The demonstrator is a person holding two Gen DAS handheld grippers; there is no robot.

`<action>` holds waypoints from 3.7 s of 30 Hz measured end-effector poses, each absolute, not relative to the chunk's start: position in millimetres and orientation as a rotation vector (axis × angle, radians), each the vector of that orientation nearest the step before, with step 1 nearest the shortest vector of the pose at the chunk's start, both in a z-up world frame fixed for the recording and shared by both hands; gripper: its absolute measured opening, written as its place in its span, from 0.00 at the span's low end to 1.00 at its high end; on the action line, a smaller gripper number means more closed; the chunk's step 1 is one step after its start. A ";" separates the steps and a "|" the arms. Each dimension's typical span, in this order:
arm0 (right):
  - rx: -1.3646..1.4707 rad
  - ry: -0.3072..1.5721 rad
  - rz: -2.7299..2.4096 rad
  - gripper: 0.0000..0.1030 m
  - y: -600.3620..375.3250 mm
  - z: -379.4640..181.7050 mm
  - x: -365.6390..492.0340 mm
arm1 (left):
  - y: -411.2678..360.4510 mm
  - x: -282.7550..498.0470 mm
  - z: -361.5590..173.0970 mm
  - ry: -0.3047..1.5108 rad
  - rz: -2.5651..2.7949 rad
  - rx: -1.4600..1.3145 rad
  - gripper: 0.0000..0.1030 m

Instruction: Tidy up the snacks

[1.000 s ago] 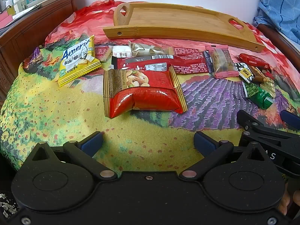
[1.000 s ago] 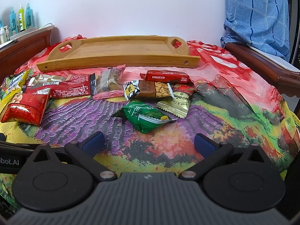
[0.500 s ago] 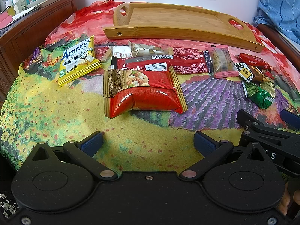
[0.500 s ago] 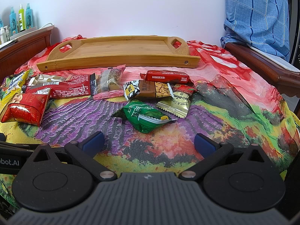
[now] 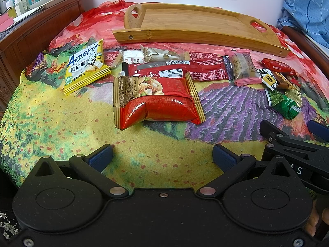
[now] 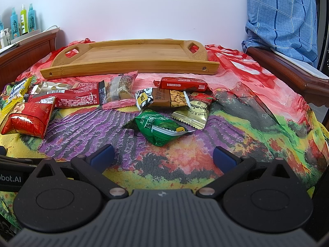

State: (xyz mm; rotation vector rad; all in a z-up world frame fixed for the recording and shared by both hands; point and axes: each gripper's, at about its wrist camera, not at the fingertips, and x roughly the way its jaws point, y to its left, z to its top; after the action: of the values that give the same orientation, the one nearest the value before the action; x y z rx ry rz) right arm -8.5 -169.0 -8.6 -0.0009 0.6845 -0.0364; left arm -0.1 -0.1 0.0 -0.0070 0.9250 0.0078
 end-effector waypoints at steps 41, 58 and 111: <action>0.002 0.680 -0.036 1.00 -169.6 -9.5 -9.5 | 0.9 0.0 0.9 0.916 0.020 -0.012 1.00; 0.097 0.663 -0.001 0.99 -182.1 1.0 -8.3 | 1.6 -1.5 9.0 0.883 0.005 -0.007 0.91; 0.057 0.597 -0.084 0.62 -186.0 2.6 -9.0 | 2.1 15.2 8.6 0.684 -0.035 -0.059 0.51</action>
State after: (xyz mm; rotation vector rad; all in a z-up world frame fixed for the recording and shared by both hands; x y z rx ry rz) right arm -9.0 -186.0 2.6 0.0573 0.5965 -0.0840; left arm 15.2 2.1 8.6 -0.0590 0.6840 -0.0347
